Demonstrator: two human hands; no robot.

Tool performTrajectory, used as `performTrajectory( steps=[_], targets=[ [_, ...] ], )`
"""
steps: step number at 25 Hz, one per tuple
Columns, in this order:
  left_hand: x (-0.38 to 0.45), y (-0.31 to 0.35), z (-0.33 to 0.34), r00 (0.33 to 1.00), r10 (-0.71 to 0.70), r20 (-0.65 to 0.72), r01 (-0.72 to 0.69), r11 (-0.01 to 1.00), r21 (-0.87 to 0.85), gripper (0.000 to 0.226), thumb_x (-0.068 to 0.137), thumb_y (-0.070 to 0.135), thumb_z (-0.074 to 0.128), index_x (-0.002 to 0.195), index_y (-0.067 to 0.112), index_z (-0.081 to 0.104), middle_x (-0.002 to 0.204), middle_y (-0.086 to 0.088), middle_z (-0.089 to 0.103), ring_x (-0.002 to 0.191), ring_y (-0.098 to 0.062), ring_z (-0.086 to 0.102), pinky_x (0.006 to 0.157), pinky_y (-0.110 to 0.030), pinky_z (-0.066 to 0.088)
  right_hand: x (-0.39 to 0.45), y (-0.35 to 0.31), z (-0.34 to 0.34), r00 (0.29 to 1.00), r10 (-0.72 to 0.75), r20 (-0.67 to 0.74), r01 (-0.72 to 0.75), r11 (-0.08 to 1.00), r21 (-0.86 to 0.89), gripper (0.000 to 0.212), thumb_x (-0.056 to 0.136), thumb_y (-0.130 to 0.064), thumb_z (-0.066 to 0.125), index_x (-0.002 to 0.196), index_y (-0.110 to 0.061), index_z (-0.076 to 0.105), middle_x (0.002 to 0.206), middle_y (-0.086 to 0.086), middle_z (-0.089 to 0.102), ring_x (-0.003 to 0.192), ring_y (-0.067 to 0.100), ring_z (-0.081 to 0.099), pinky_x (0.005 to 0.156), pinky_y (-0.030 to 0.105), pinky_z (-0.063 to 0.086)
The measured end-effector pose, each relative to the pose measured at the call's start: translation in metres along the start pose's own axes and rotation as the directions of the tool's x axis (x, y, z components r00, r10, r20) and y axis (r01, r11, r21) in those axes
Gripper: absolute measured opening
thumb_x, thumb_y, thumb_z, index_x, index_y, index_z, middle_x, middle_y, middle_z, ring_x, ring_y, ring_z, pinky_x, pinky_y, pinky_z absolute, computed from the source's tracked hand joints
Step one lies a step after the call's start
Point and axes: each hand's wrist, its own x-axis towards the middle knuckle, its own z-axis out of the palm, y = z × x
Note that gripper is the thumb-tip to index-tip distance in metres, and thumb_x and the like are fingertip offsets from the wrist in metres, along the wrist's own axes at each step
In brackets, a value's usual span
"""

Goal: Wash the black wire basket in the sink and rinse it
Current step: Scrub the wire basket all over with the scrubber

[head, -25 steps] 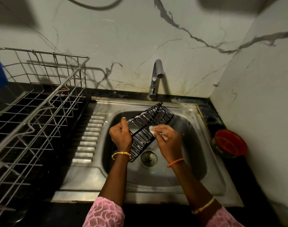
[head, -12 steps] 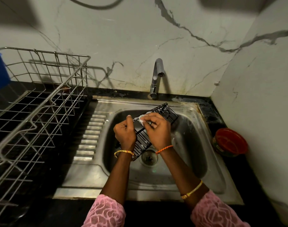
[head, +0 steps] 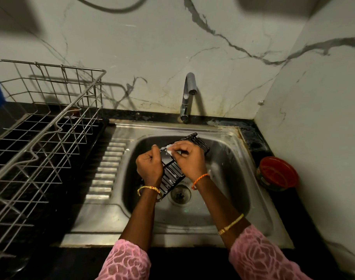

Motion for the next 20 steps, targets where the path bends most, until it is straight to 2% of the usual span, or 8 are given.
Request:
performTrajectory(
  steps=[4,7,10,11,13,16,17,20],
  targets=[
    [-0.001,-0.006,-0.002,0.997,-0.067,-0.028,0.067,0.998,-0.009,0.055,0.093,0.021,0.052,0.041,0.016,0.031,0.044,0.000,0.029,0.045,-0.015,0.027,0.051,-0.030,0.025,0.020,0.005,-0.002,0.980,0.096,0.175,-0.092,0.995,-0.028,0.014,0.075,0.003,0.070,0.088,0.005,0.071,0.094,0.018,0.070,0.073,0.004,0.061,0.074,0.011,0.049],
    [0.000,-0.014,-0.004,0.988,-0.140,-0.069,0.142,0.990,0.014,0.054,0.092,0.024,0.051,0.043,0.015,0.028,0.047,-0.004,0.027,0.046,-0.016,0.025,0.051,-0.032,0.024,0.024,0.014,-0.024,0.907,0.206,0.368,-0.186,0.979,-0.089,0.020,0.074,0.008,0.069,0.094,0.011,0.067,0.094,0.017,0.070,0.064,-0.002,0.063,0.069,0.012,0.053],
    [0.000,-0.018,-0.004,0.982,-0.174,-0.075,0.178,0.983,0.047,0.052,0.089,0.033,0.049,0.045,0.012,0.027,0.053,-0.010,0.028,0.050,-0.020,0.027,0.052,-0.032,0.026,0.022,0.025,-0.047,0.844,0.259,0.470,-0.231,0.966,-0.118,0.025,0.073,0.012,0.068,0.097,0.016,0.064,0.083,0.012,0.069,0.060,-0.004,0.064,0.064,0.010,0.052],
    [0.000,-0.018,-0.004,0.982,-0.172,-0.072,0.176,0.982,0.062,0.052,0.086,0.036,0.047,0.046,0.011,0.027,0.055,-0.012,0.029,0.051,-0.021,0.028,0.053,-0.033,0.027,0.020,0.028,-0.052,0.843,0.263,0.469,-0.237,0.965,-0.114,0.025,0.073,0.013,0.067,0.098,0.015,0.063,0.087,0.016,0.069,0.061,-0.003,0.064,0.066,0.012,0.053],
    [0.000,-0.016,-0.003,0.985,-0.163,-0.057,0.166,0.984,0.064,0.052,0.085,0.037,0.047,0.045,0.010,0.028,0.053,-0.011,0.030,0.051,-0.022,0.029,0.052,-0.033,0.027,0.013,0.032,-0.052,0.901,0.224,0.372,-0.228,0.973,-0.034,0.025,0.074,0.013,0.066,0.099,0.012,0.064,0.097,0.024,0.066,0.064,-0.002,0.066,0.070,0.015,0.055],
    [-0.001,-0.010,0.000,0.992,-0.123,-0.022,0.125,0.988,0.089,0.052,0.081,0.040,0.044,0.042,0.009,0.030,0.049,-0.009,0.030,0.048,-0.020,0.028,0.049,-0.031,0.026,0.005,0.023,-0.036,0.992,0.114,0.054,-0.121,0.983,0.141,0.021,0.074,0.013,0.066,0.095,0.008,0.066,0.096,0.021,0.067,0.069,-0.003,0.065,0.073,0.015,0.054],
    [-0.002,-0.008,0.001,0.994,-0.108,-0.014,0.109,0.988,0.106,0.052,0.080,0.040,0.043,0.042,0.007,0.031,0.050,-0.010,0.030,0.048,-0.021,0.029,0.048,-0.030,0.026,0.004,0.018,-0.027,0.996,0.082,0.026,-0.085,0.988,0.126,0.019,0.074,0.011,0.067,0.091,0.005,0.068,0.091,0.016,0.068,0.070,-0.004,0.063,0.074,0.014,0.052],
    [-0.007,-0.005,0.003,0.995,-0.094,0.021,0.090,0.988,0.128,0.054,0.087,0.035,0.048,0.041,0.009,0.037,0.047,-0.008,0.035,0.047,-0.019,0.033,0.048,-0.028,0.028,0.004,0.006,-0.001,0.996,0.024,0.085,-0.025,1.000,0.009,0.010,0.074,0.006,0.070,0.083,0.004,0.070,0.082,0.002,0.063,0.073,0.000,0.061,0.076,0.017,0.050]
  ],
)
